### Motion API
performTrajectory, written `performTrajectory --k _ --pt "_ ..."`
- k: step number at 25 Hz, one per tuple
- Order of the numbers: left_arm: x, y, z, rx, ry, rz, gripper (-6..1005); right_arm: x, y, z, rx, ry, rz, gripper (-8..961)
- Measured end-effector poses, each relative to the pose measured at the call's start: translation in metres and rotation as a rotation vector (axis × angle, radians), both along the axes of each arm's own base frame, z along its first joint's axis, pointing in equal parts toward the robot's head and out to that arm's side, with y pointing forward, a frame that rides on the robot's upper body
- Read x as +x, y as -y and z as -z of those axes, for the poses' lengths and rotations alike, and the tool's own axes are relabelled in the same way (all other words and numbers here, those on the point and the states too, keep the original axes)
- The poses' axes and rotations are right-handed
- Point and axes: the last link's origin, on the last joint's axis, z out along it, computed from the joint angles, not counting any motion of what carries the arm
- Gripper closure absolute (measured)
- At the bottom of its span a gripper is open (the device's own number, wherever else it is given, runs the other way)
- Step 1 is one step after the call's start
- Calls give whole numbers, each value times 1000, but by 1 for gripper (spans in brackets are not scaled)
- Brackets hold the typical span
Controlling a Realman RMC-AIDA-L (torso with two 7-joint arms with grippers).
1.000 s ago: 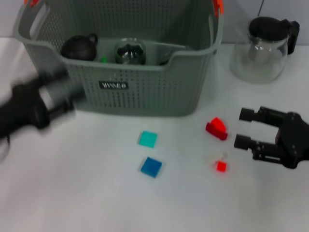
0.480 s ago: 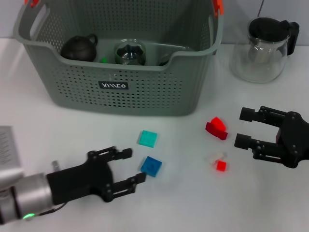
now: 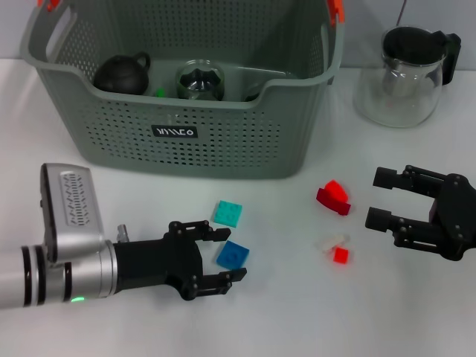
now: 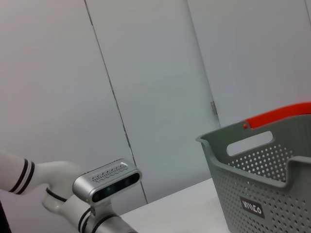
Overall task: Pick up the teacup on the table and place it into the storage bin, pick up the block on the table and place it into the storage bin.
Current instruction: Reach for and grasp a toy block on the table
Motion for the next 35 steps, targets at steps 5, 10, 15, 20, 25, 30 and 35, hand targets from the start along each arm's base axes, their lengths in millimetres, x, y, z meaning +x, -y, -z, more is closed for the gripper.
performTrajectory --k 5,10,15,20,25,30,35 --pt "2 -9 0 4 -49 19 317 0 1 0 -3 -2 2 162" --pt "3 -18 4 5 -101 19 323 0 1 1 -4 -2 2 162" --pt "4 -22 7 -7 -136 12 329 1 2 1 -6 -1 5 161" --pt "6 -20 10 -26 -144 31 335 3 4 1 -6 -1 12 162" --pt "5 -14 4 -14 -121 35 342 3 4 1 -7 -4 14 162" --pt "4 -11 1 -8 -110 41 348 3 4 0 -6 -4 13 162" --pt "3 -16 5 10 -135 30 354 2 3 1 -6 -5 11 162"
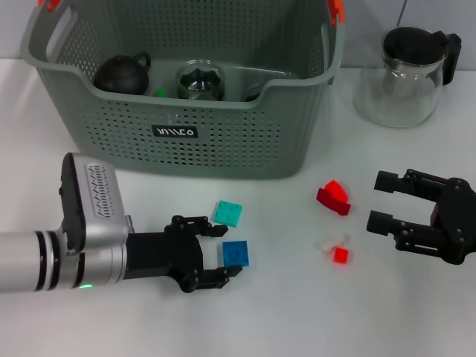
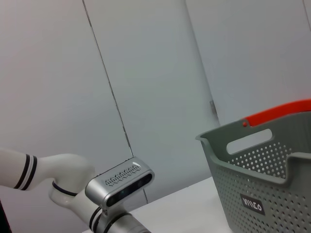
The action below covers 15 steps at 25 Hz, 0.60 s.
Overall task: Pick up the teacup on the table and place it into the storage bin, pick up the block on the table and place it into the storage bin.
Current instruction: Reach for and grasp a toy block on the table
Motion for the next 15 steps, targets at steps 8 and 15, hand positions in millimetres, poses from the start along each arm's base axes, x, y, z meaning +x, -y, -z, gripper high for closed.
performTrajectory --k 8,15 --pt "0 1 3 -3 -7 7 364 1 1 0 1 -1 3 162" --pt "2 0 2 -1 12 0 412 0 0 0 2 -2 1 162"
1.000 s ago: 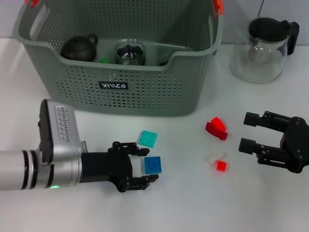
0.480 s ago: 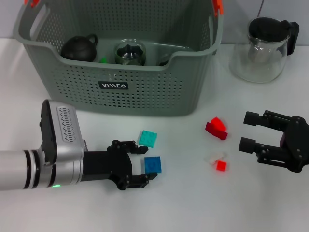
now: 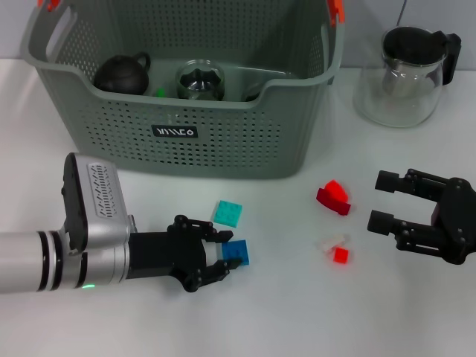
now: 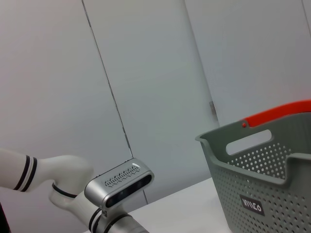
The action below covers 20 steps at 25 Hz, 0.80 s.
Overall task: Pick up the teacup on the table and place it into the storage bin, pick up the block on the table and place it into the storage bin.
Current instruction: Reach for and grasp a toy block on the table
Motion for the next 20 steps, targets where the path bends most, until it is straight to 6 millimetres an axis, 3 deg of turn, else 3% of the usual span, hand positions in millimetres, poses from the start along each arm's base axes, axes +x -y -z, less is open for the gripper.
performTrajectory --k 10,16,20 --pt "1 -1 0 -3 -8 6 818 0 0 0 0 0 1 162" --pt "4 4 -3 -24 21 40 887 0 0 -1 0 0 0 162" --pt "4 6 -5 -9 37 68 861 1 0 -1 0 0 0 162"
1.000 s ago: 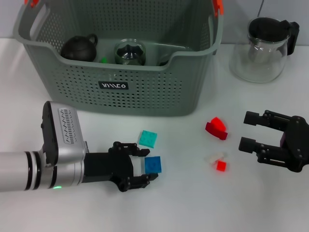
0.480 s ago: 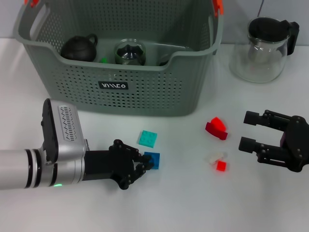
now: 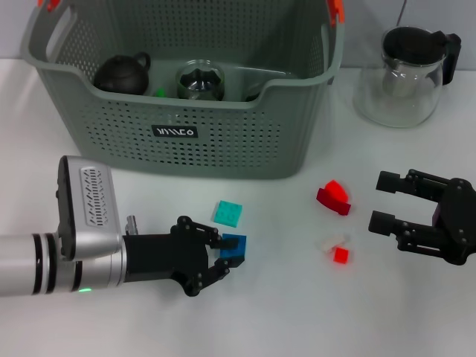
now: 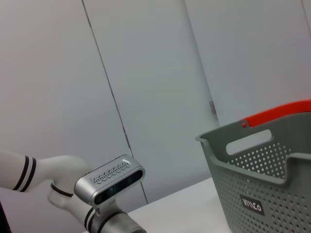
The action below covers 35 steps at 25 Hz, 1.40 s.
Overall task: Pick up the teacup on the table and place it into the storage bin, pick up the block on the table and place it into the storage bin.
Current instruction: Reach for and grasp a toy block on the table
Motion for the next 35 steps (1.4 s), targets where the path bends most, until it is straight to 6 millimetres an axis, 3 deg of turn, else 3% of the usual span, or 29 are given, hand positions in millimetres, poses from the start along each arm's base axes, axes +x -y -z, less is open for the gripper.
performTrajectory --k 7,10,15,20,35 --pt "2 -6 8 19 -18 -8 816 0 0 0 0 0 0 162" --pt "2 -9 8 27 -20 -15 575 0 0 0 1 1 0 162" --pt "1 -12 7 43 -26 -23 369 1 0 -1 1 2 1 161" --pt "-4 -11 8 49 -44 -37 303 1 0 0 0 1 2 161" --pt "-7 -4 11 25 -38 -49 314 1 4 -7 14 -28 -5 161"
